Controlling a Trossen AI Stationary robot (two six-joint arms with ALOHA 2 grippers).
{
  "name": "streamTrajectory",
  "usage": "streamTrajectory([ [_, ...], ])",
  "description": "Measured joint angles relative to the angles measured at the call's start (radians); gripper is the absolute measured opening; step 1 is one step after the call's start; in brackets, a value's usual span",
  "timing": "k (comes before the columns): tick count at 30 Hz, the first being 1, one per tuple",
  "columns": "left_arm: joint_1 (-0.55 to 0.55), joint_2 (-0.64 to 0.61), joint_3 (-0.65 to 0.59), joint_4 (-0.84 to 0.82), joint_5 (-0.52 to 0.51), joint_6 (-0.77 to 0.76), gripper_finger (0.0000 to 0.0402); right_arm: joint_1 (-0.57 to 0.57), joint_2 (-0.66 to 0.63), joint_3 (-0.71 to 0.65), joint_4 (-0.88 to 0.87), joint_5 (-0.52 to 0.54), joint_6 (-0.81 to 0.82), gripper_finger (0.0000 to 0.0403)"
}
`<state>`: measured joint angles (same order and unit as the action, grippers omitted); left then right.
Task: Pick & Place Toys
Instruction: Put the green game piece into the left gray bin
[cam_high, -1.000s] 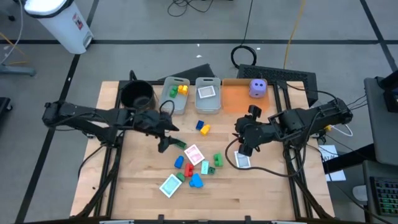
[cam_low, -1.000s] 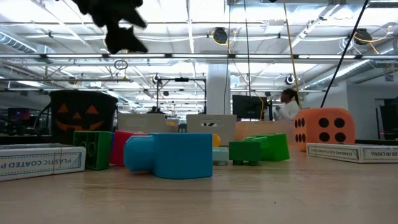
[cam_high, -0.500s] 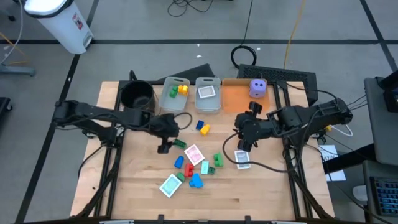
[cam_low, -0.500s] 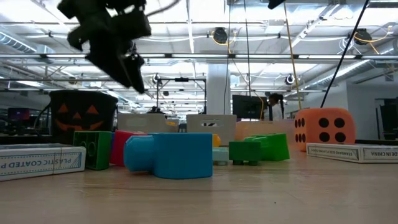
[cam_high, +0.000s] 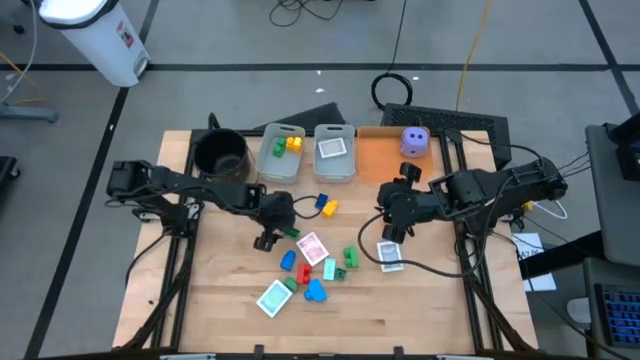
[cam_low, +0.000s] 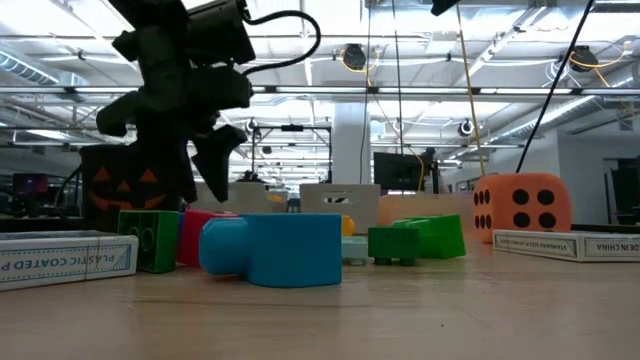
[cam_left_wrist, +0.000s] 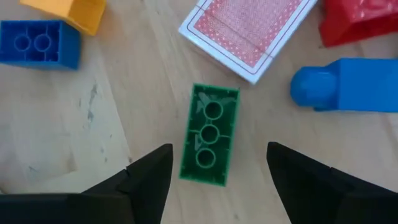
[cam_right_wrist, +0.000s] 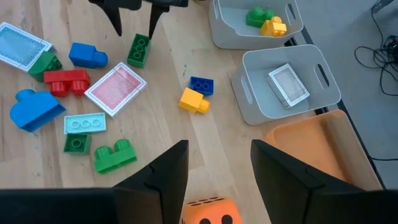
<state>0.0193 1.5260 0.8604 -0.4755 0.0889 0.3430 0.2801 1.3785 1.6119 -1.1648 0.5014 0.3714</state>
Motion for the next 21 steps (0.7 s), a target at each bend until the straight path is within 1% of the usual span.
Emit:
streamTrajectory([
  [9,0.001,0.094,0.000,0.011,-0.019,0.050,0.0237,0.000,0.000,0.000,0.000,-0.002,0.001,0.0167],
  [16,0.008,0.110,0.015,0.032,-0.054,0.056,0.0220,0.000,0.000,0.000,-0.001,-0.004,0.001,0.0167],
  [18,0.017,0.111,0.016,0.040,-0.055,0.053,0.0210,0.000,0.000,0.000,-0.003,-0.004,-0.001,0.0167],
  [21,0.029,0.111,0.016,0.027,-0.053,0.030,0.0185,0.000,0.000,0.000,-0.005,-0.004,-0.001,0.0167],
])
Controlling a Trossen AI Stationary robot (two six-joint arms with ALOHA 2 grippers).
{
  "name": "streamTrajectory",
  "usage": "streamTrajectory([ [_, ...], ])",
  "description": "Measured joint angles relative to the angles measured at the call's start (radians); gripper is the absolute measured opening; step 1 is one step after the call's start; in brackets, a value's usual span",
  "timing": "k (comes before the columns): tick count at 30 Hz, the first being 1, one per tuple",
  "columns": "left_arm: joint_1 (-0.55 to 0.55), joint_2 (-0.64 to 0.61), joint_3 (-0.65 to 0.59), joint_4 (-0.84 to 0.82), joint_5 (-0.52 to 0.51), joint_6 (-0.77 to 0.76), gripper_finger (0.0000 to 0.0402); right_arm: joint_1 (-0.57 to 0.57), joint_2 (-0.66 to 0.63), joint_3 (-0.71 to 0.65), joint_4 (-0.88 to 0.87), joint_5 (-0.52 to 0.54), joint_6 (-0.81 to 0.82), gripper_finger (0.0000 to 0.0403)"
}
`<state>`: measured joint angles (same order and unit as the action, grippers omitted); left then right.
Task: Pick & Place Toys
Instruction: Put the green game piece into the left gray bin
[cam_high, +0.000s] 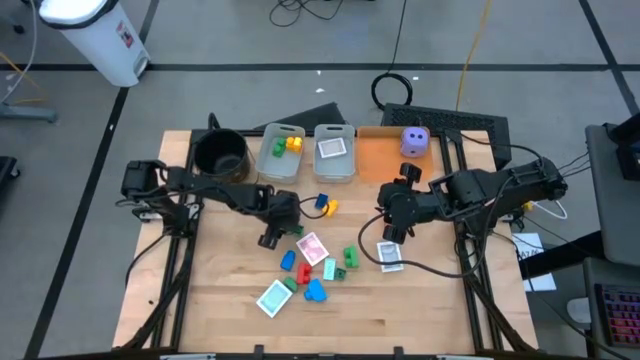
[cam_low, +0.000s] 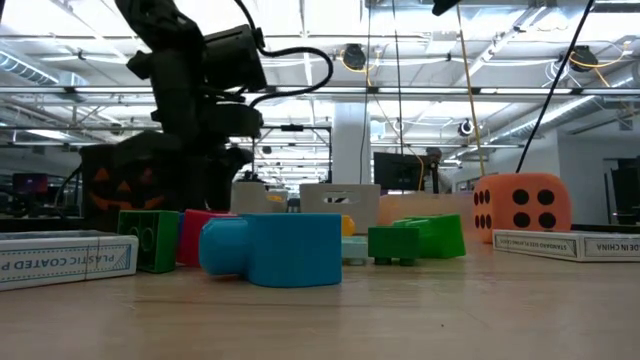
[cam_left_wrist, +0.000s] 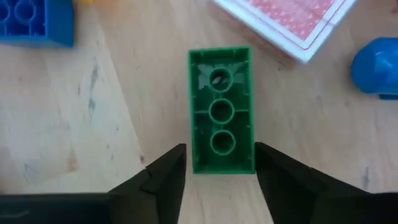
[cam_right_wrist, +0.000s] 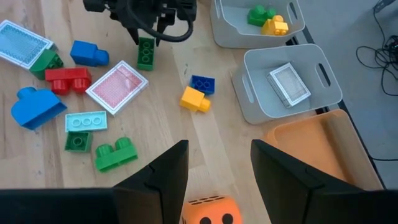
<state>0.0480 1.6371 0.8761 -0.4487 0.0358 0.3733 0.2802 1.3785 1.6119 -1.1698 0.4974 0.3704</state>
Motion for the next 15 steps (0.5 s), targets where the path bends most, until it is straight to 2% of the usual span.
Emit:
streamTrajectory([
  [6,0.006,0.000,0.000,0.008,0.013,-0.017,0.0128,0.000,0.000,0.000,-0.017,0.000,0.003,0.0167],
  [9,0.006,0.000,0.000,0.011,0.014,-0.020,0.0130,0.000,0.000,0.000,-0.018,0.000,0.010,0.0167],
  [15,0.006,0.000,0.000,0.011,0.039,-0.036,0.0177,0.000,0.000,0.000,-0.018,-0.001,0.010,0.0167],
])
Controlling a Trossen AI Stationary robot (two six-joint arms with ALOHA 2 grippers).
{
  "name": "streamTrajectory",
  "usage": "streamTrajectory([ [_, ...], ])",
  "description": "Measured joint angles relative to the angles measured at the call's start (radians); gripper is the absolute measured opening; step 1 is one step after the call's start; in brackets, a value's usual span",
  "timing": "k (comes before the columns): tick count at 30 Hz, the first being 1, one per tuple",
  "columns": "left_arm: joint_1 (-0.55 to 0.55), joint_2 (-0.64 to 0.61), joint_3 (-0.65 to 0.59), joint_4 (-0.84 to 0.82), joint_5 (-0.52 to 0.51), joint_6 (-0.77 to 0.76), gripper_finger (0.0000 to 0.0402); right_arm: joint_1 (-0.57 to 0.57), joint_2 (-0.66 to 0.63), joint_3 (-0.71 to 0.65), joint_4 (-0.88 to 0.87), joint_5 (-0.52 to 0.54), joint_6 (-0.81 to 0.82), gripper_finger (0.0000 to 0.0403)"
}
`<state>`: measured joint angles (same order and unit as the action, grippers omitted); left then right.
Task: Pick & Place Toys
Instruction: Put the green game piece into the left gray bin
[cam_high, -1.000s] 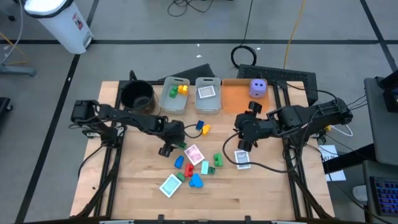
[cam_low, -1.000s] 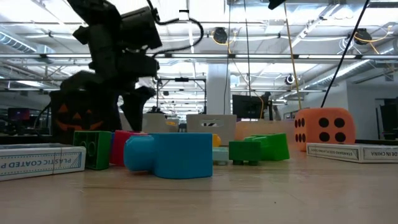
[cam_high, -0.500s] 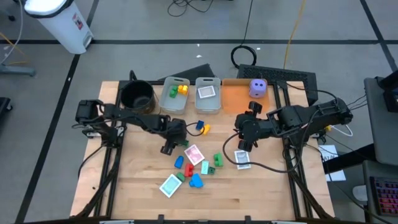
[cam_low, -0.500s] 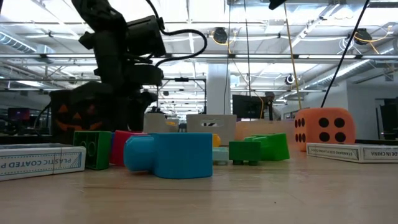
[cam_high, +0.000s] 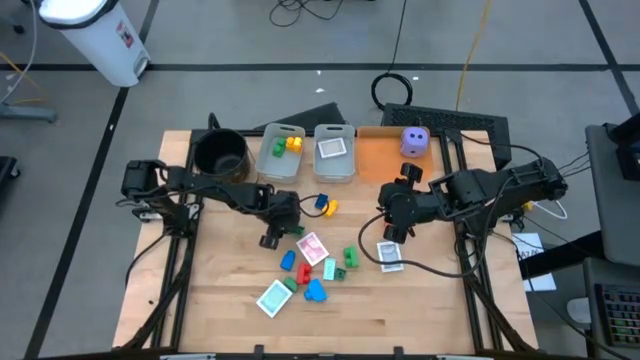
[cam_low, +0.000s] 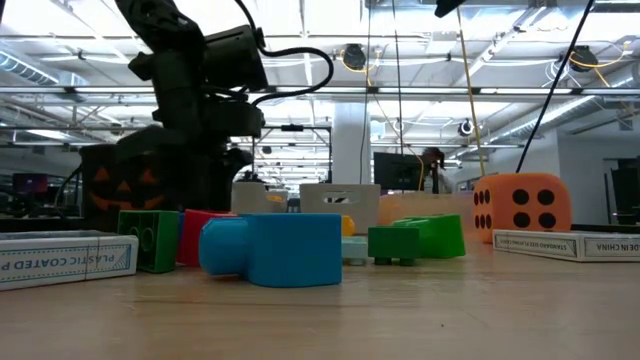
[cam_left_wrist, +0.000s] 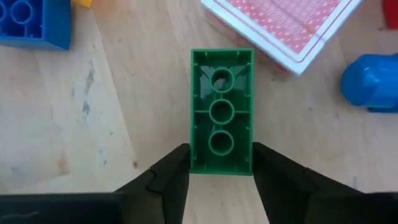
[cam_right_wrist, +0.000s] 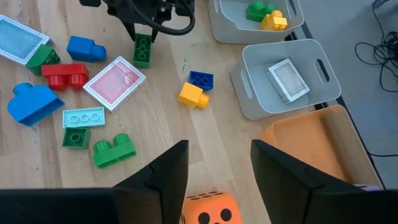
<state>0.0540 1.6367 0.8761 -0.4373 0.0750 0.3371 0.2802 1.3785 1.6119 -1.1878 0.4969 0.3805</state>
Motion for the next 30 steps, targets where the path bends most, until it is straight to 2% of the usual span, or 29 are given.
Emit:
streamTrajectory([
  [3,0.000,0.000,0.000,0.008,0.004,-0.050,0.0166,0.000,0.000,0.000,0.000,0.000,0.000,0.0167],
  [7,0.000,0.000,0.002,0.030,0.003,-0.149,0.0120,0.000,0.000,0.000,0.000,0.000,0.000,0.0167],
  [12,0.000,0.000,0.049,0.025,0.005,-0.233,0.0119,0.000,0.000,0.000,0.000,0.000,0.000,0.0167],
  [14,0.000,0.000,0.081,0.016,0.007,-0.242,0.0073,0.000,0.000,0.000,0.000,0.000,-0.001,0.0167],
  [21,0.013,0.000,0.251,-0.082,0.067,-0.231,0.0003,0.001,0.000,0.000,0.000,0.000,-0.003,0.0167],
  [23,0.018,0.000,0.285,-0.092,0.055,-0.211,0.0008,0.001,0.000,0.000,0.000,0.000,-0.003,0.0166],
  [30,0.051,0.000,0.328,-0.091,0.022,-0.183,0.0061,0.003,0.000,0.000,0.001,0.000,0.008,0.0166],
])
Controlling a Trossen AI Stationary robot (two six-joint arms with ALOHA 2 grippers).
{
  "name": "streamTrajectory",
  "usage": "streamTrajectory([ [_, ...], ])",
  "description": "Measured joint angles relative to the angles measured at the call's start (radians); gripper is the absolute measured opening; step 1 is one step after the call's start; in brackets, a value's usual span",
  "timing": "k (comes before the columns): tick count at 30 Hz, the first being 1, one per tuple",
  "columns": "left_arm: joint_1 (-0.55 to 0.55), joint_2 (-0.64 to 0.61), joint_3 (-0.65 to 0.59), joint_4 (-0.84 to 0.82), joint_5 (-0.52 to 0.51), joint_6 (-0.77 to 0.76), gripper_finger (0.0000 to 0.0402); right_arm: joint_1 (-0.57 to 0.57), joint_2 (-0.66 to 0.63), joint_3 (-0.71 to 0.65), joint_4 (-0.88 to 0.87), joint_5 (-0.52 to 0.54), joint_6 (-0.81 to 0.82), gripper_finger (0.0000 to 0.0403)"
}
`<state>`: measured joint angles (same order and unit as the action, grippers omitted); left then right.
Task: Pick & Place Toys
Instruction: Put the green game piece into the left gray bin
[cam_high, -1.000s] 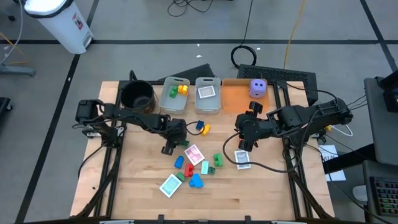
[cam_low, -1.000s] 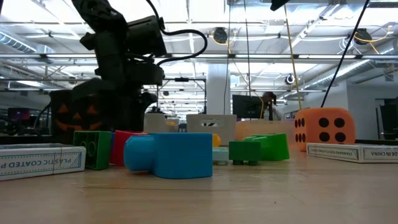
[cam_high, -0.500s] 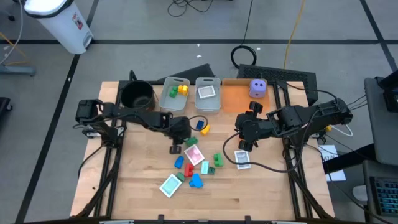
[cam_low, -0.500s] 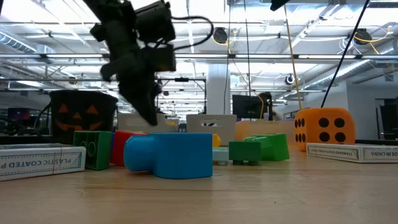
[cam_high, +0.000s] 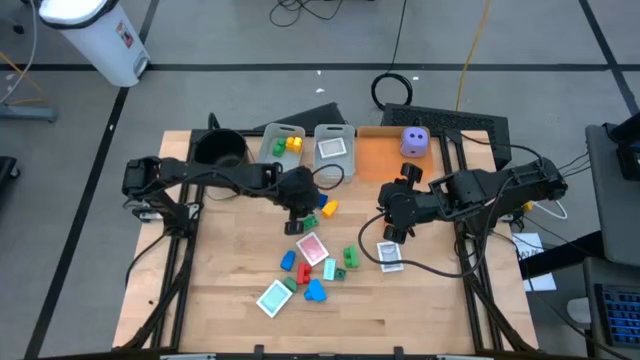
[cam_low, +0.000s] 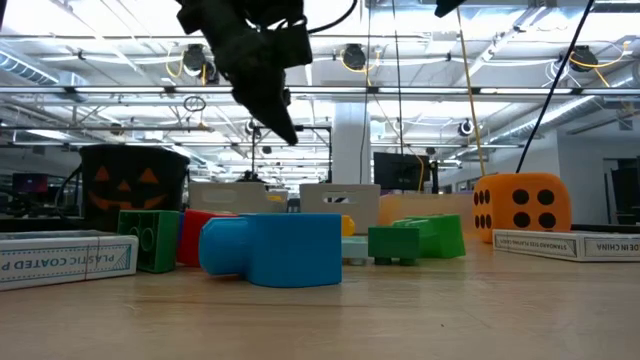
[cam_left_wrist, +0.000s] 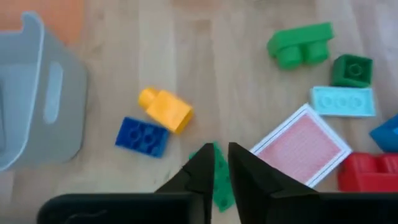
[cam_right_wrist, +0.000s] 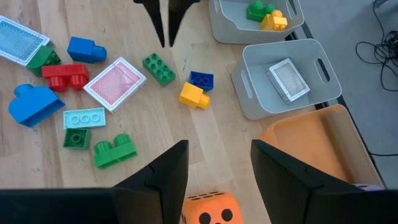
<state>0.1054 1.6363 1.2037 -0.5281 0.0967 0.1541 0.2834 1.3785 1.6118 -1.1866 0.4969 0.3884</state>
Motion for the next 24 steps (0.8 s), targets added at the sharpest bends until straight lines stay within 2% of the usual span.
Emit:
streamTrajectory([
  [4,0.015,0.000,0.000,-0.032,-0.026,-0.055,0.0108,0.000,0.000,0.000,0.000,-0.001,0.016,0.0166],
  [10,0.024,0.012,0.000,-0.015,0.032,-0.177,0.0209,0.000,0.000,0.000,0.000,-0.003,0.011,0.0167],
  [14,0.013,0.067,0.000,-0.027,-0.011,-0.221,0.0265,0.000,0.000,0.000,0.000,-0.002,0.005,0.0167],
  [19,0.008,0.140,0.000,-0.032,-0.018,-0.255,0.0310,0.000,0.000,0.000,0.000,-0.002,0.012,0.0166],
  [24,0.008,0.189,0.000,-0.039,-0.018,-0.278,0.0332,0.000,0.000,0.000,0.000,-0.003,0.015,0.0166],
])
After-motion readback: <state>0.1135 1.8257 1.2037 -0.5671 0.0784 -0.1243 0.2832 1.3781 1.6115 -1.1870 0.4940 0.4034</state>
